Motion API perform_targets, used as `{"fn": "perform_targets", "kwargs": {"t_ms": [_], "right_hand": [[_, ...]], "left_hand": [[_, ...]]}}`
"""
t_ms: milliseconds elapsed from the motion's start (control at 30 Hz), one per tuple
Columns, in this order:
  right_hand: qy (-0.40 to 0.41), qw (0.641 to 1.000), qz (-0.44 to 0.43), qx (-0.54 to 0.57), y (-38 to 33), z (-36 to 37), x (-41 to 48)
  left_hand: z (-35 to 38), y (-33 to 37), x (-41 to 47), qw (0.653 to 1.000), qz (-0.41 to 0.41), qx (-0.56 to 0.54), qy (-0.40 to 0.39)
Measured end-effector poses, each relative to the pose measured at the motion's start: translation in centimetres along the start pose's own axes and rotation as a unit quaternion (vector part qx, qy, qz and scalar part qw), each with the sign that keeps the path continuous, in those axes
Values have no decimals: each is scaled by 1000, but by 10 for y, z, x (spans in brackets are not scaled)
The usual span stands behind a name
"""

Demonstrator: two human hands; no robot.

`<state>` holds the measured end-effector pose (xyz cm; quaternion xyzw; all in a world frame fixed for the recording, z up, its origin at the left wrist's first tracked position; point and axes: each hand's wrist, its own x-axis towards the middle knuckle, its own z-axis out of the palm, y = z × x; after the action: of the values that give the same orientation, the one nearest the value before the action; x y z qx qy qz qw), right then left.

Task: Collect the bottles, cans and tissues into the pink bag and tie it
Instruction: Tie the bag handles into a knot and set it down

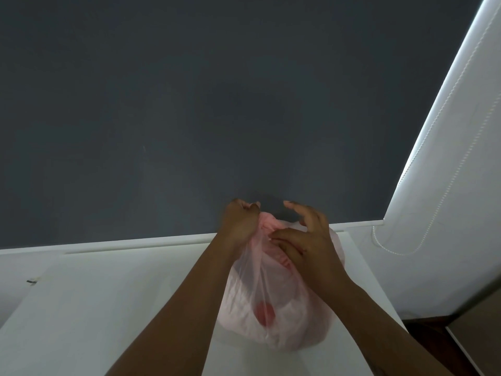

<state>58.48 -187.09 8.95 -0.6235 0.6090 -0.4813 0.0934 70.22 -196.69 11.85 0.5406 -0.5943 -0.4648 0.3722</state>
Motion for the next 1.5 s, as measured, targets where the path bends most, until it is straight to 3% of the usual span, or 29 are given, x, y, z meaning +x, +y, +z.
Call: {"fn": "perform_targets", "kwargs": {"t_ms": [100, 233, 300, 400, 467, 633, 733, 833, 900, 967, 1000, 1067, 1167, 1333, 1500], "right_hand": [[7, 1000, -19, -11, -4, 1, 0], [5, 996, 58, 68, -2, -3, 1], [1, 972, 143, 189, -5, -9, 0], [-3, 898, 225, 379, -7, -14, 2], [11, 859, 252, 446, -7, -15, 6], [77, 839, 256, 474, -3, -23, 19], [109, 807, 288, 505, 6, -39, 25], [99, 804, 327, 487, 15, -41, 20], [114, 797, 335, 489, 16, -38, 17], [124, 822, 312, 460, 11, -42, 19], [112, 851, 296, 420, 7, -48, 21], [41, 915, 277, 291, 0, -63, 27], [-36, 967, 220, 127, -21, -68, 34], [-129, 983, 126, -33, -34, -31, 24], [-199, 956, 50, -209, -37, 13, -10]], "left_hand": [[0, 0, -1, 1000, 9, 8, 0], [-5, -1, -1, 1000, 7, 5, -9], [-10, -2, -3, 999, 6, -8, -45], [-16, -4, -4, 998, 2, -17, -56], [-17, -5, -3, 1000, 4, 1, -22], [-28, -15, -6, 994, 57, -19, 86], [-47, -37, -2, 984, 24, -63, 165], [-58, -51, 0, 966, -22, -148, 213], [-56, -51, -2, 965, -20, -138, 223], [-56, -43, -7, 973, 7, -83, 217], [-60, -39, -8, 976, 30, -81, 201], [-75, -30, -3, 977, 57, -116, 170], [-91, -17, 5, 984, 85, -67, 139], [-80, -21, -5, 990, 111, 0, 86], [-67, -69, -13, 992, 53, 110, 29]]}}
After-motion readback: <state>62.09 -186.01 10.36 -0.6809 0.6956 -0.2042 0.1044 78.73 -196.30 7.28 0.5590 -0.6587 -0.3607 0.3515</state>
